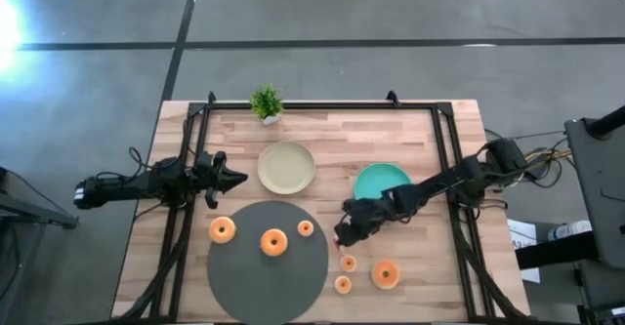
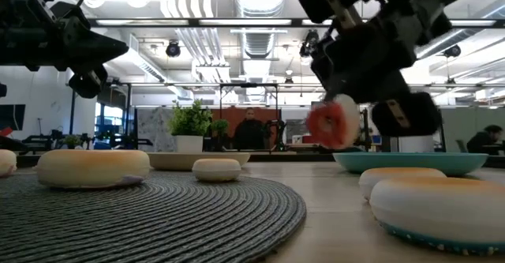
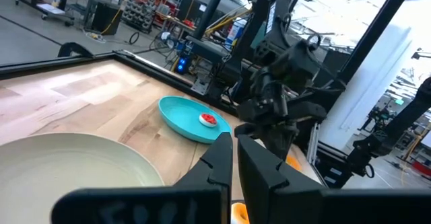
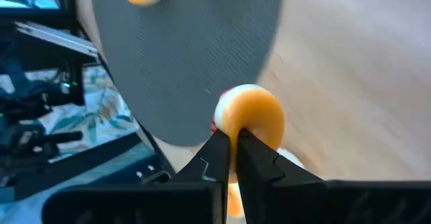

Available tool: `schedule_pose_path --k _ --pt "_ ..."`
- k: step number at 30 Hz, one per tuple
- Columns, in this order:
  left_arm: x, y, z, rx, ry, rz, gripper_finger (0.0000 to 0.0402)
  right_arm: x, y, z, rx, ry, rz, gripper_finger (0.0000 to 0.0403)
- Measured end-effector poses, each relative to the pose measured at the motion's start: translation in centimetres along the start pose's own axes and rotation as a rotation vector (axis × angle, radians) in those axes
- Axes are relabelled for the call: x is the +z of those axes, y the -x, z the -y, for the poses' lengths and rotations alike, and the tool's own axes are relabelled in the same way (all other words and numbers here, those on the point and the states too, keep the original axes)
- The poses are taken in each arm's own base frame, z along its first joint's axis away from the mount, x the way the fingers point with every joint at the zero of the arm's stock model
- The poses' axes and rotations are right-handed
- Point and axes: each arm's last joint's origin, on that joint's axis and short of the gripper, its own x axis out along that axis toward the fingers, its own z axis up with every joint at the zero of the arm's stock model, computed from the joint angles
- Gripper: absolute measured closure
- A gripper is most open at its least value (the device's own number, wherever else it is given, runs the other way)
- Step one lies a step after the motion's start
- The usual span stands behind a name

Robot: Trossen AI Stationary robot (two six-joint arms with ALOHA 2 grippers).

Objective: Pick & Place donuts
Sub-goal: Put the small orange donut on the blue plate

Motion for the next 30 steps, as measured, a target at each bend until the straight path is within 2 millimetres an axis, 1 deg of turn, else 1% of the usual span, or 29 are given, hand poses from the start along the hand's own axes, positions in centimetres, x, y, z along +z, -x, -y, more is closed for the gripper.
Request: schedule_pose_path --k 3,9,15,18,21,24,27,30 --pt "0.0 0.0 0.0 0.002 0.0 -0.004 0.0401 0.3 0.2 0.1 -0.073 0.004 0.0 0.0379" --pt "-0.1 0.0 0.0 0.003 0.0 -0.007 0.0401 0.2 0.0 1.4 -0.246 -0.02 -0.012 0.0346" --pt "-0.1 -0.1 0.0 0.004 0.0 -0.008 0.0401 0.2 0.5 1.4 -0.287 0.0 -0.003 0.0318" --pt "-0.1 -0.1 0.0 0.004 0.0 -0.009 0.0401 0.2 1.1 0.6 -0.32 0.034 0.003 0.0308" --pt "-0.1 -0.1 0.0 0.004 0.0 -0.01 0.0401 0.3 1.5 -0.8 -0.302 0.074 0.002 0.0297" --pt "-0.1 -0.1 0.0 0.004 0.0 -0.01 0.0401 0.5 1.6 -2.2 -0.244 0.094 0.0 0.0284" --pt "-0.1 -0.1 0.0 0.005 0.0 -0.01 0.0401 0.6 1.4 -3.5 -0.101 0.095 -0.004 0.0271" --pt "-0.1 -0.1 0.0 0.005 0.0 -0.01 0.0401 0.7 0.9 -3.8 0.016 0.052 -0.012 0.0259"
